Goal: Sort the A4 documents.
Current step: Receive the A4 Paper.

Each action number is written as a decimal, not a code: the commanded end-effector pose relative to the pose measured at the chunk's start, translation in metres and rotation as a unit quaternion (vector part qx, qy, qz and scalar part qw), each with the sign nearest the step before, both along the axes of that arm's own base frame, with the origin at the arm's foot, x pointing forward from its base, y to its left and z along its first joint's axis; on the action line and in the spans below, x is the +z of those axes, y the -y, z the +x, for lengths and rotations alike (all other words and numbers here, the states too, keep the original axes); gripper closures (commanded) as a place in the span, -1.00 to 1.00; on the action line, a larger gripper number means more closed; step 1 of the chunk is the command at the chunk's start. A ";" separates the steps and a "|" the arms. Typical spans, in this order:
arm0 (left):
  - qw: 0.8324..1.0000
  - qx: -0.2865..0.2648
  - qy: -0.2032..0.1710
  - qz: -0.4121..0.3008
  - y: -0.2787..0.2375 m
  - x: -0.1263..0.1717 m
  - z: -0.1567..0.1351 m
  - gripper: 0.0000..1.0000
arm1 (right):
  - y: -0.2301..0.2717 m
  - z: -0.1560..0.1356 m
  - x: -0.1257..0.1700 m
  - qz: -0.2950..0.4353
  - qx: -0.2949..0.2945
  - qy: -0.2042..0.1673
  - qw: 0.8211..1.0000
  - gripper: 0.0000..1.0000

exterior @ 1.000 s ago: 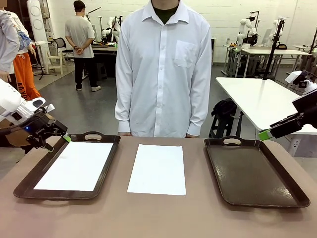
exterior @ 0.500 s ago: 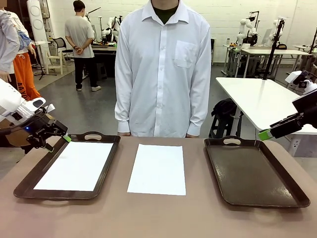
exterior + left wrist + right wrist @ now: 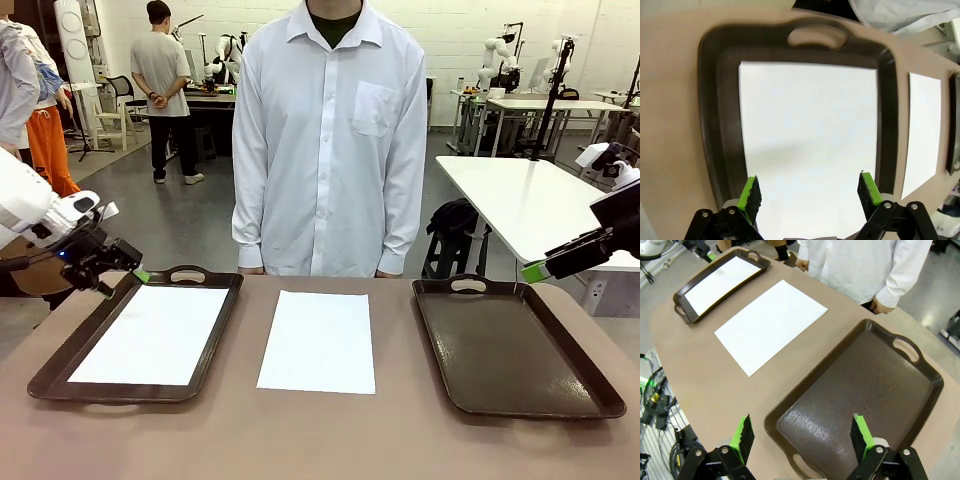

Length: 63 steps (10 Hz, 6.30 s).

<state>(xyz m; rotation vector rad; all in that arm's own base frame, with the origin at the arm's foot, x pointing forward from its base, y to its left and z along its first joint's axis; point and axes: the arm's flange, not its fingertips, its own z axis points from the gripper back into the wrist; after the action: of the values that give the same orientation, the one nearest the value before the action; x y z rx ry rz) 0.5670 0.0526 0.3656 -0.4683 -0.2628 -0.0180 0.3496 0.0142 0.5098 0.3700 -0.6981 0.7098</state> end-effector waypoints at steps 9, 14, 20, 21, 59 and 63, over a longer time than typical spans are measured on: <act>0.925 -0.184 0.276 -0.183 -0.008 0.189 -0.094 -1.00 | 0.001 0.002 -0.003 0.008 0.007 -0.001 1.000 -1.00; 0.872 -0.341 0.340 -0.090 0.011 0.217 -0.137 -1.00 | 0.001 0.002 -0.003 0.008 0.007 -0.001 1.000 -1.00; 0.874 -0.425 0.234 -0.035 0.055 0.227 -0.149 -1.00 | 0.001 0.002 -0.003 0.008 0.007 -0.001 1.000 -1.00; 0.872 -0.427 0.239 -0.028 0.056 0.228 -0.149 -1.00 | 0.001 0.002 -0.003 0.008 0.007 -0.001 1.000 -1.00; 0.877 -0.391 0.270 -0.064 0.045 0.231 -0.148 -1.00 | 0.001 0.002 -0.003 0.008 0.007 -0.001 1.000 -1.00; 0.877 -0.391 0.270 -0.064 0.045 0.231 -0.148 -1.00 | 0.001 0.002 -0.003 0.008 0.007 -0.001 1.000 -1.00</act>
<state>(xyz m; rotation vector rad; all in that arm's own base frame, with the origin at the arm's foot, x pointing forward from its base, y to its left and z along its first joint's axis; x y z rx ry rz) 0.4196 0.0073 0.5970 -0.6768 -0.6156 -0.9405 0.3497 0.0141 0.5097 0.3692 -0.6976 0.7095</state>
